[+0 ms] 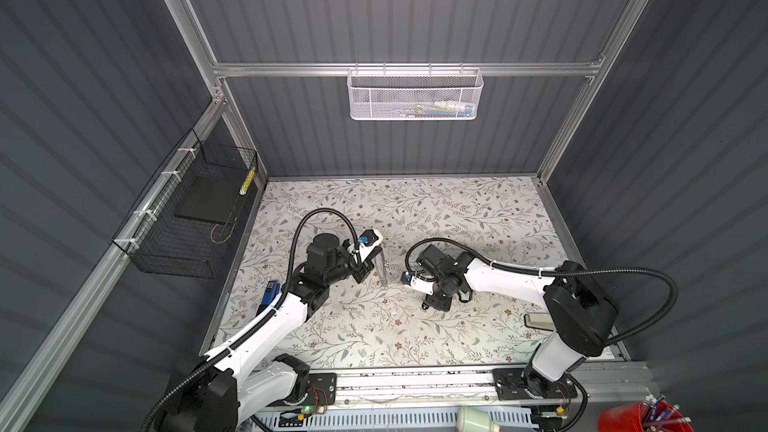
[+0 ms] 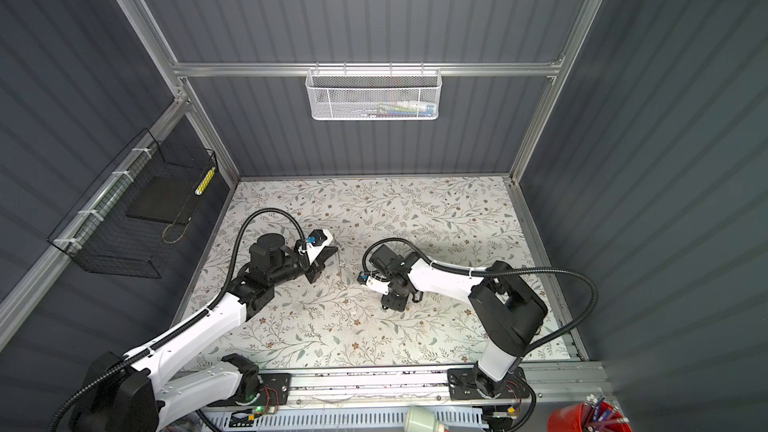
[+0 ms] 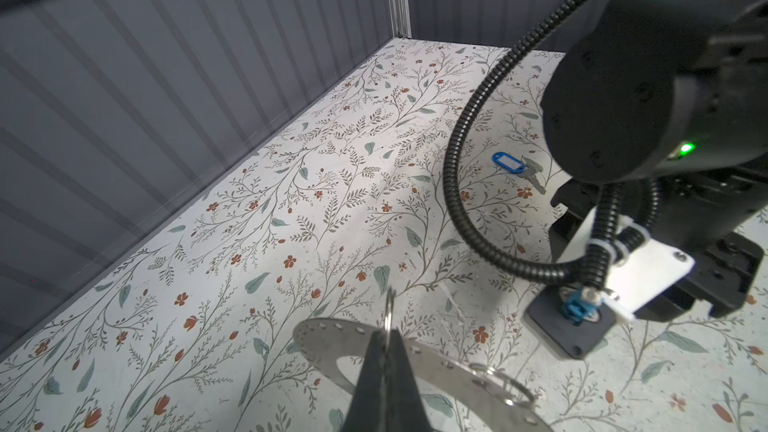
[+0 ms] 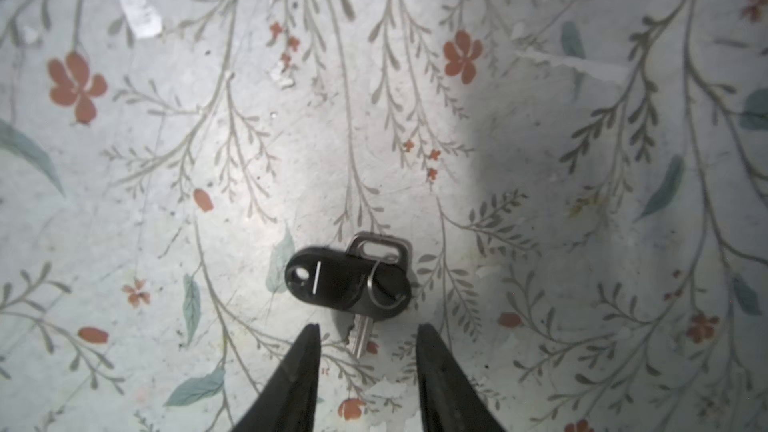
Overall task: Put the keys on the keyring
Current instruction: 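Lower the open right gripper over the black key fob's metal loop, then close the right gripper on the key fob's loop and adjust the grip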
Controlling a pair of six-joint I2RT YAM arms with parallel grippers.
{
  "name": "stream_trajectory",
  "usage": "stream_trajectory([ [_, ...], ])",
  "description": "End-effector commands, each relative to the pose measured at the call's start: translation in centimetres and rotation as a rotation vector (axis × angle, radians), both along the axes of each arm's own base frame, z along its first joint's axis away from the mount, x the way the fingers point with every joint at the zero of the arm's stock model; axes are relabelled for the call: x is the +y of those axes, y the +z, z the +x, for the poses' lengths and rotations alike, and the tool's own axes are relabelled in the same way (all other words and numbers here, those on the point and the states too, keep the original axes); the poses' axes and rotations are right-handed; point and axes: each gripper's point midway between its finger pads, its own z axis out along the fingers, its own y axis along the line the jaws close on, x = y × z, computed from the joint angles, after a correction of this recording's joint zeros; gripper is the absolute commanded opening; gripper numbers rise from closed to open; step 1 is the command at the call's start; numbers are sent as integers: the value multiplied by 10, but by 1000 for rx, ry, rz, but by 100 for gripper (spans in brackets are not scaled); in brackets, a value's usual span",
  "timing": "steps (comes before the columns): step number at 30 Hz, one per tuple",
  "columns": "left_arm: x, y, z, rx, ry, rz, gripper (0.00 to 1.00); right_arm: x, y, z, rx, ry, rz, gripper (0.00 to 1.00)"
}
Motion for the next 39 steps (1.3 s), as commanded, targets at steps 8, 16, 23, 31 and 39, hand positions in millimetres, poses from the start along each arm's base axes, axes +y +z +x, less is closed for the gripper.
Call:
stream_trajectory([
  [8,0,9,1,-56,-7,-8,0,10,2,15,-107,232,26,33],
  [16,-1,7,1,-52,-16,1,0,11,0,6,-56,298,27,29],
  [23,-1,6,0,-50,-19,2,0,9,3,1,-56,332,33,29],
  [31,-3,3,0,-35,-30,-1,0,8,-5,11,-70,302,-5,24],
  [39,-5,2,-1,-28,-37,-2,0,6,-4,15,-95,297,-18,15],
])
